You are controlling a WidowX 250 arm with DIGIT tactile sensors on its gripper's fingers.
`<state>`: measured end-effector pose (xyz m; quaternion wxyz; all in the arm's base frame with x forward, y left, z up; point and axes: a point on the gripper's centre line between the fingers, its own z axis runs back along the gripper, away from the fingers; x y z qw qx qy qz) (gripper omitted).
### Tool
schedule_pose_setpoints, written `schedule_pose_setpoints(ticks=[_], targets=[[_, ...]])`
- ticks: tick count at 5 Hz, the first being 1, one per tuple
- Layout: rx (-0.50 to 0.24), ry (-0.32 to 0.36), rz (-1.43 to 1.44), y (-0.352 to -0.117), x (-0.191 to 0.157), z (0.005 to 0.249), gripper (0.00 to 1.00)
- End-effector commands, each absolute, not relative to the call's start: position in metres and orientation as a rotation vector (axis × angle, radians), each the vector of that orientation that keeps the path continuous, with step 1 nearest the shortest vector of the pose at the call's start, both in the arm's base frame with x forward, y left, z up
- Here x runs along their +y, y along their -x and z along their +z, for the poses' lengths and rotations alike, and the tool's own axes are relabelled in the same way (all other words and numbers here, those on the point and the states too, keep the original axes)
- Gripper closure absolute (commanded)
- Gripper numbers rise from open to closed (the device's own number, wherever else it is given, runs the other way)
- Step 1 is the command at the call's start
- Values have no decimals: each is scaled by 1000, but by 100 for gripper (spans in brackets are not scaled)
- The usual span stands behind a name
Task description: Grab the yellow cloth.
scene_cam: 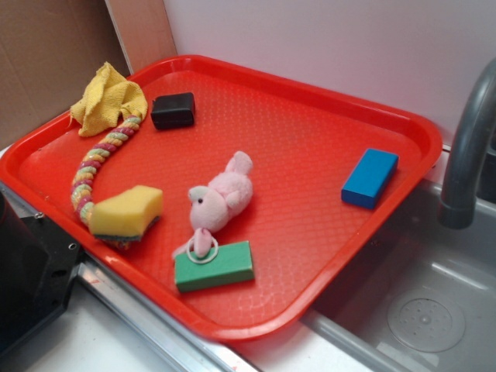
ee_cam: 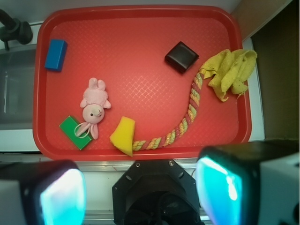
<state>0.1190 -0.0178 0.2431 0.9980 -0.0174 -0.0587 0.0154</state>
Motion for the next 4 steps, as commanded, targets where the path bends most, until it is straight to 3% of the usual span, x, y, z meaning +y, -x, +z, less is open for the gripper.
schedule_pose_setpoints(ticks=[1,2,3,4], targets=[[-117,35,31,-119,-18,243,0],[-19,113,214,-144,32,193,0],[-106,47,461,-160,73,156,0],[-239,71,707,-174,103,133,0]])
